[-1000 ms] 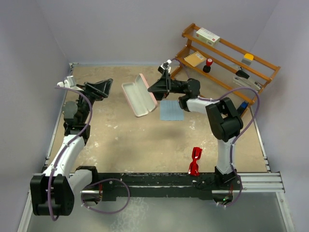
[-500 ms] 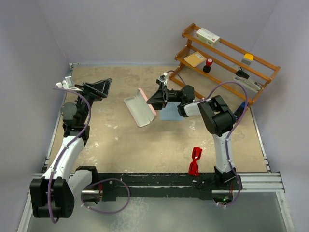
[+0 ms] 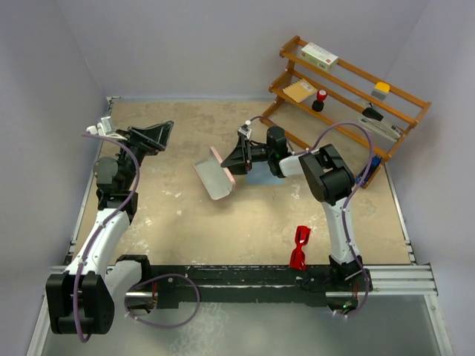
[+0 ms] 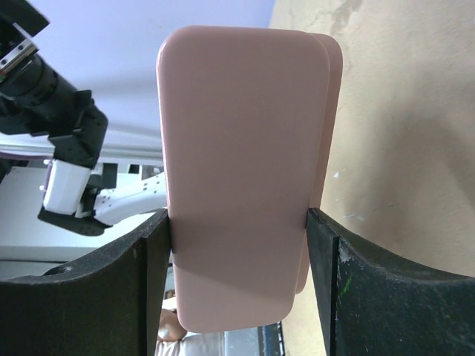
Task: Organize the sunglasses
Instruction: Place the sunglasses case at the center of the board.
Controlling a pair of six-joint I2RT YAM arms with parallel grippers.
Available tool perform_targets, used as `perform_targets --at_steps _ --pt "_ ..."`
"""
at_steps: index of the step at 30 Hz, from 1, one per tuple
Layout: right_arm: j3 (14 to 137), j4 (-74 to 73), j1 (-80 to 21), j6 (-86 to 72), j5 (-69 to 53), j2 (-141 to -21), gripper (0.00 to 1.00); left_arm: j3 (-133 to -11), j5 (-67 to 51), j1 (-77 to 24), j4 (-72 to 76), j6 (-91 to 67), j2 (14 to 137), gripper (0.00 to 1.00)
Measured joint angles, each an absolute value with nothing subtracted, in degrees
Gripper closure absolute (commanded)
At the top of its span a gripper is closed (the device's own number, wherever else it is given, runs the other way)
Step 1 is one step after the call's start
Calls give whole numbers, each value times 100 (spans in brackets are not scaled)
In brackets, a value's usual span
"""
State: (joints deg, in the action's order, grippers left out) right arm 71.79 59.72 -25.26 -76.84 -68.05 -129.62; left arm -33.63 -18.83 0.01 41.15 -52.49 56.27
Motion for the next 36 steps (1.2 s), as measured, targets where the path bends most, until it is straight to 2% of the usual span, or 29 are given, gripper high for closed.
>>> perform_targets --at_steps 16,18,20,27,30,34,36 --pt "8860 2423 -2814 -5107 -6331 -13692 100 -3363 -1994 16 3795 -5227 5459 28" --pt "8945 2187 -2825 -4934 -6311 -13692 83 -3363 -1999 34 3795 -5229 5459 28" --pt "9011 1984 -2825 -4792 -6294 -13692 71 -3363 -2001 40 3795 -5229 5459 27" --pt "9035 1509 -2823 -4418 -6228 -13579 44 -3363 -2034 43 3795 -5231 5463 27" --pt "9076 1350 -2823 -4298 -6226 -13568 35 -3365 -2064 43 3795 -5234 5470 27" --pt "9078 1273 -2823 -4209 -6165 -13456 32 -3365 -2093 43 3789 -5234 5474 27" --pt "9078 1240 -2823 -4150 -6075 -13371 27 -3371 -2104 47 3756 -5231 5474 27"
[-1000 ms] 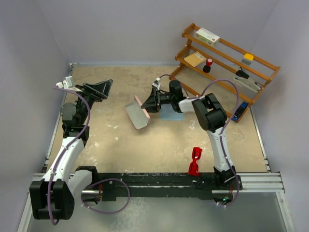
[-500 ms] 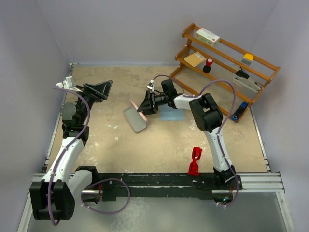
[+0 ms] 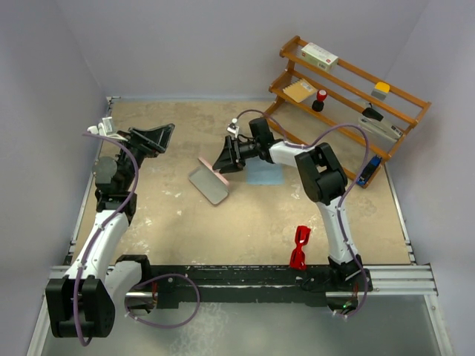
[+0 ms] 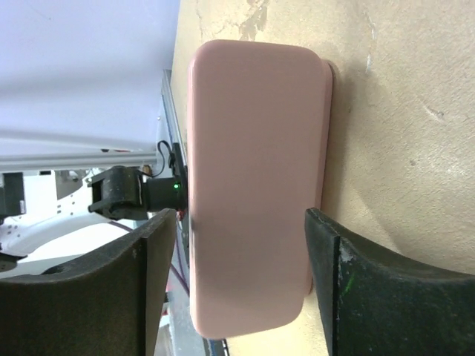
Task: Organize the sunglasses
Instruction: Place the sunglasses case at the center of the board.
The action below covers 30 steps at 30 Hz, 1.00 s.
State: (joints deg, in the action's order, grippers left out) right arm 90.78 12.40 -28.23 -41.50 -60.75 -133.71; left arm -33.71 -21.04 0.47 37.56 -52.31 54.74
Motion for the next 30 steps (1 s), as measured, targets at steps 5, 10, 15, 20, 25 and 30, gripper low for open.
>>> perform_targets --at_steps 5,10,15,20,25,30 --pt "9080 1081 -2823 -4001 -5937 -13257 26 -3452 -2128 62 3640 -5229 5472 27" --pt "9089 626 -2823 -3754 -5592 -13091 30 -3463 -2128 64 3564 -5229 5472 27" --pt "9089 -298 -2853 -3164 -4735 -12390 38 -3570 -2123 71 3280 -5144 5470 28" --pt "8879 -847 -3002 -2659 -3828 -11194 66 -3802 -2121 75 3002 -5111 5470 29" --pt "8484 -1155 -3437 -2305 -3083 -10361 94 -3992 -2082 75 2687 -4982 5474 32" --pt "7760 -1350 -3992 -2185 -2615 -10204 100 -4187 -2073 75 2117 -4707 5572 35"
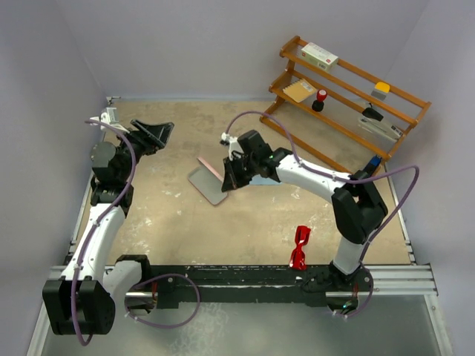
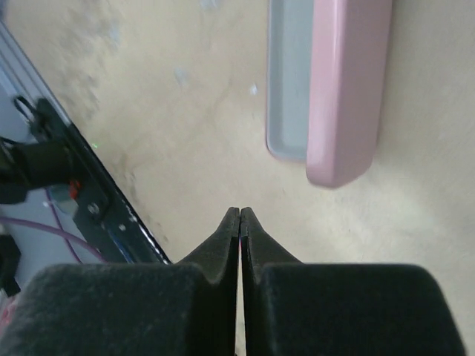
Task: Organize the sunglasses
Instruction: Place the sunglasses case at the center of the board, then adjust the sunglasses case at the center of the board.
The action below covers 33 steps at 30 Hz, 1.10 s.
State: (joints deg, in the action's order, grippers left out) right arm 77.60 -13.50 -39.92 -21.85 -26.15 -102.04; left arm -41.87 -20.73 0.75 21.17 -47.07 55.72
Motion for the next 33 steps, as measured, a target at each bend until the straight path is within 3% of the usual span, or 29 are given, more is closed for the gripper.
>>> perform_targets --at_steps 8,33 --pt "7043 -1409 -4276 -2241 -2043 -10204 100 -4200 -1929 75 1382 -4333 5590 35" --pt "7522 -1103 -4239 -2526 -1232 -10849 100 -4265 -1931 75 1197 -4233 5586 35"
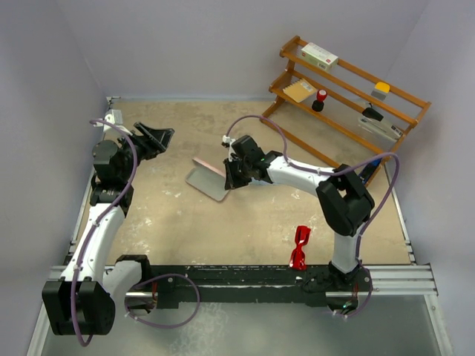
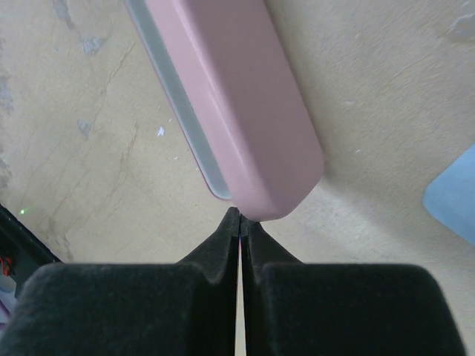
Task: Organize the sunglasses
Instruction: Adjust the sunglasses case at the center of the board.
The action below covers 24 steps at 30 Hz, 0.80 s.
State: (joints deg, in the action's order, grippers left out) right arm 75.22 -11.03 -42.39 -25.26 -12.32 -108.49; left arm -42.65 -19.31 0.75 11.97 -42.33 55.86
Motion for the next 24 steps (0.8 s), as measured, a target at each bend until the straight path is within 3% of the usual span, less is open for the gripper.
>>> perform_targets --at_steps 24 --pt "8541 -1186 -3555 -2290 -1041 -11596 100 -4265 -1992 75 1107 -4226 5535 35"
